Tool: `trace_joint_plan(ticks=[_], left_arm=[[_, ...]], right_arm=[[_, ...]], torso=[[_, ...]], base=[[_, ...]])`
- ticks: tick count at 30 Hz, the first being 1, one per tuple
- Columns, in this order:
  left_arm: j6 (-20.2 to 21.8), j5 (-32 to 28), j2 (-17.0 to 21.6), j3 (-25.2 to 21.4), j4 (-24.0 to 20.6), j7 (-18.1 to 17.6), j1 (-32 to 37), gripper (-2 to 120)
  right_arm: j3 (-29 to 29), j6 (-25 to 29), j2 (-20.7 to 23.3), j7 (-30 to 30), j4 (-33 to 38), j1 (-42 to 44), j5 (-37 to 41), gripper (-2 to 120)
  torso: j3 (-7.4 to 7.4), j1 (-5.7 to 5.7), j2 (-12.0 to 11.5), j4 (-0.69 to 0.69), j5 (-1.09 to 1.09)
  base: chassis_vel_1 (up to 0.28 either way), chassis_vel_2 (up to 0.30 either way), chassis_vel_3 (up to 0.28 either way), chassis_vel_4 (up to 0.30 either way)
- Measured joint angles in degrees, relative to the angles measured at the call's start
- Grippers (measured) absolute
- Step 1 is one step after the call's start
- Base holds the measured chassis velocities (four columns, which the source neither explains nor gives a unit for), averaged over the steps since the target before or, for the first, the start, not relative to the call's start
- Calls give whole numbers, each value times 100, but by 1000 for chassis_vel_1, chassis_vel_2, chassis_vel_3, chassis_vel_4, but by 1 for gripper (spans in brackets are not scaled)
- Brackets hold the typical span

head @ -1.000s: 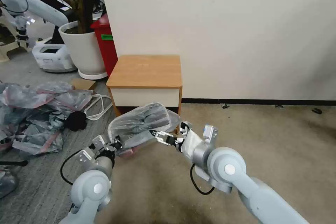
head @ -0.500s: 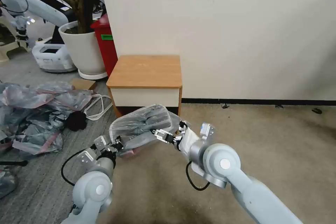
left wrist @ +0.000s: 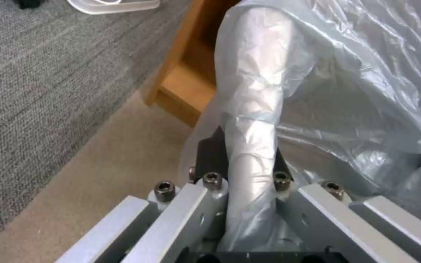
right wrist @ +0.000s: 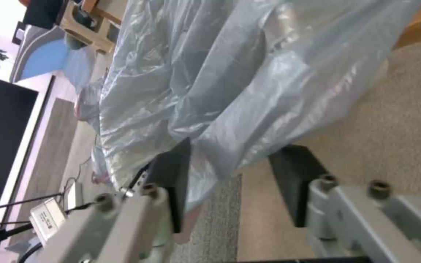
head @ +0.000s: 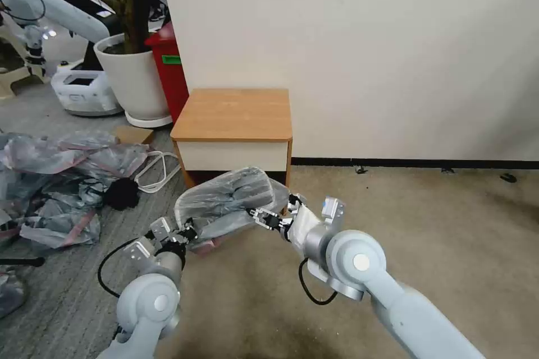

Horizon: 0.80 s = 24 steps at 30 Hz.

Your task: Pick up the garbage bag from the table and place it over the trash can.

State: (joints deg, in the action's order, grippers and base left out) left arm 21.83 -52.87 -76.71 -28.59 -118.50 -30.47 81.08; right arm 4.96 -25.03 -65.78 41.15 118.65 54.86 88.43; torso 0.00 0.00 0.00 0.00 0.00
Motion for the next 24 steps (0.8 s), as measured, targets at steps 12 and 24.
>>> trace_joint_plan(ticks=[12, 24], left_arm=[[-8, 12, 1, -16, 18, 0, -8, 3], [-102, 1, -1, -11, 19, 0, -32, 3]], right_arm=[[-12, -6, 51, -98, 78, 79, -53, 6], [42, 31, 74, -222, 37, 182, -348, 0]], torso=[[0, 0, 0, 0, 1], [0, 0, 0, 0, 0]], base=[[0, 0, 0, 0], [0, 0, 0, 0]])
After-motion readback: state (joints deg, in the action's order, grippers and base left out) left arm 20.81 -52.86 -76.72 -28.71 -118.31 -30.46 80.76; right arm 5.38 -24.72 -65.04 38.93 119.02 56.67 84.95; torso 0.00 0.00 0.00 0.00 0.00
